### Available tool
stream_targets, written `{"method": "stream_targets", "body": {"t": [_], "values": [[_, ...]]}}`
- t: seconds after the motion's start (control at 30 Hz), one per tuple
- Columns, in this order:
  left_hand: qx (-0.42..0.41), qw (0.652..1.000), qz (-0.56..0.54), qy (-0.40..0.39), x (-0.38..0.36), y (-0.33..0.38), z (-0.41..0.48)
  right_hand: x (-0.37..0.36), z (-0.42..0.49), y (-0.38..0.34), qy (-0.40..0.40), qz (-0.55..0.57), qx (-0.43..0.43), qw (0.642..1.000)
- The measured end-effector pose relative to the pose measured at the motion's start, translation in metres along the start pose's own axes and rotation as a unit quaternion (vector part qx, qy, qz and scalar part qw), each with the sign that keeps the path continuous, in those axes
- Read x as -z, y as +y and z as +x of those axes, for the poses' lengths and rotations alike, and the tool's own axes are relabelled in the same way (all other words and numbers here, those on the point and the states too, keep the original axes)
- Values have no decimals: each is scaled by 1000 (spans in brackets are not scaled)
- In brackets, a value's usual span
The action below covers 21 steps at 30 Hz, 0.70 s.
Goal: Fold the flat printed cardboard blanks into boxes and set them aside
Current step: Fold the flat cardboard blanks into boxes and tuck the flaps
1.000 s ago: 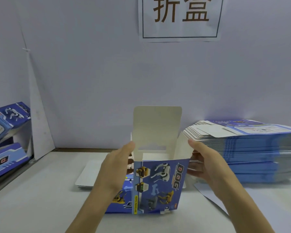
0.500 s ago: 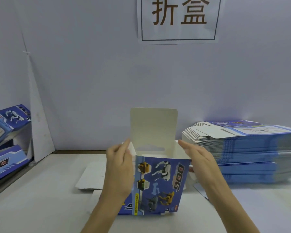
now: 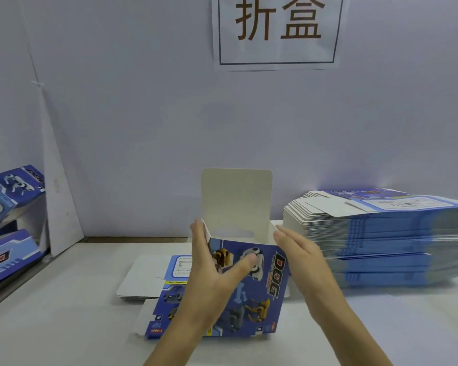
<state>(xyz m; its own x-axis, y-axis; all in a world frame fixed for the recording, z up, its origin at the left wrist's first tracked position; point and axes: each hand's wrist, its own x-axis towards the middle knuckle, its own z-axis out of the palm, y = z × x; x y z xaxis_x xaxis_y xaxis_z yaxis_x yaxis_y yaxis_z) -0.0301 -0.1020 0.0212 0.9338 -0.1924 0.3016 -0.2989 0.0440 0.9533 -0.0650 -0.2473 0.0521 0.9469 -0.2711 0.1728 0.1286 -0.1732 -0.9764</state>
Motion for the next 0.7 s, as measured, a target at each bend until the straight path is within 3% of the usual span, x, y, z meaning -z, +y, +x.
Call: {"method": "stream_targets", "body": {"t": [0.17,0.33,0.43,0.53,0.6,0.7], "values": [[-65,974,164,141,-21,-8,-10,-2,3,3,93,87,-33,991],[-82,919,354,155,-31,-22,-12,-5,-1,-4,44,103,-57,992],[-104,929,332,123,-13,-18,-1,-1,-3,-13,3,69,-30,997],[-180,939,292,14,17,-12,6,13,0,-18,72,17,54,996],[-216,923,309,-75,30,-6,6,23,1,-21,97,80,101,987],[-272,903,320,-94,32,1,3,35,1,-23,80,192,107,972]]}}
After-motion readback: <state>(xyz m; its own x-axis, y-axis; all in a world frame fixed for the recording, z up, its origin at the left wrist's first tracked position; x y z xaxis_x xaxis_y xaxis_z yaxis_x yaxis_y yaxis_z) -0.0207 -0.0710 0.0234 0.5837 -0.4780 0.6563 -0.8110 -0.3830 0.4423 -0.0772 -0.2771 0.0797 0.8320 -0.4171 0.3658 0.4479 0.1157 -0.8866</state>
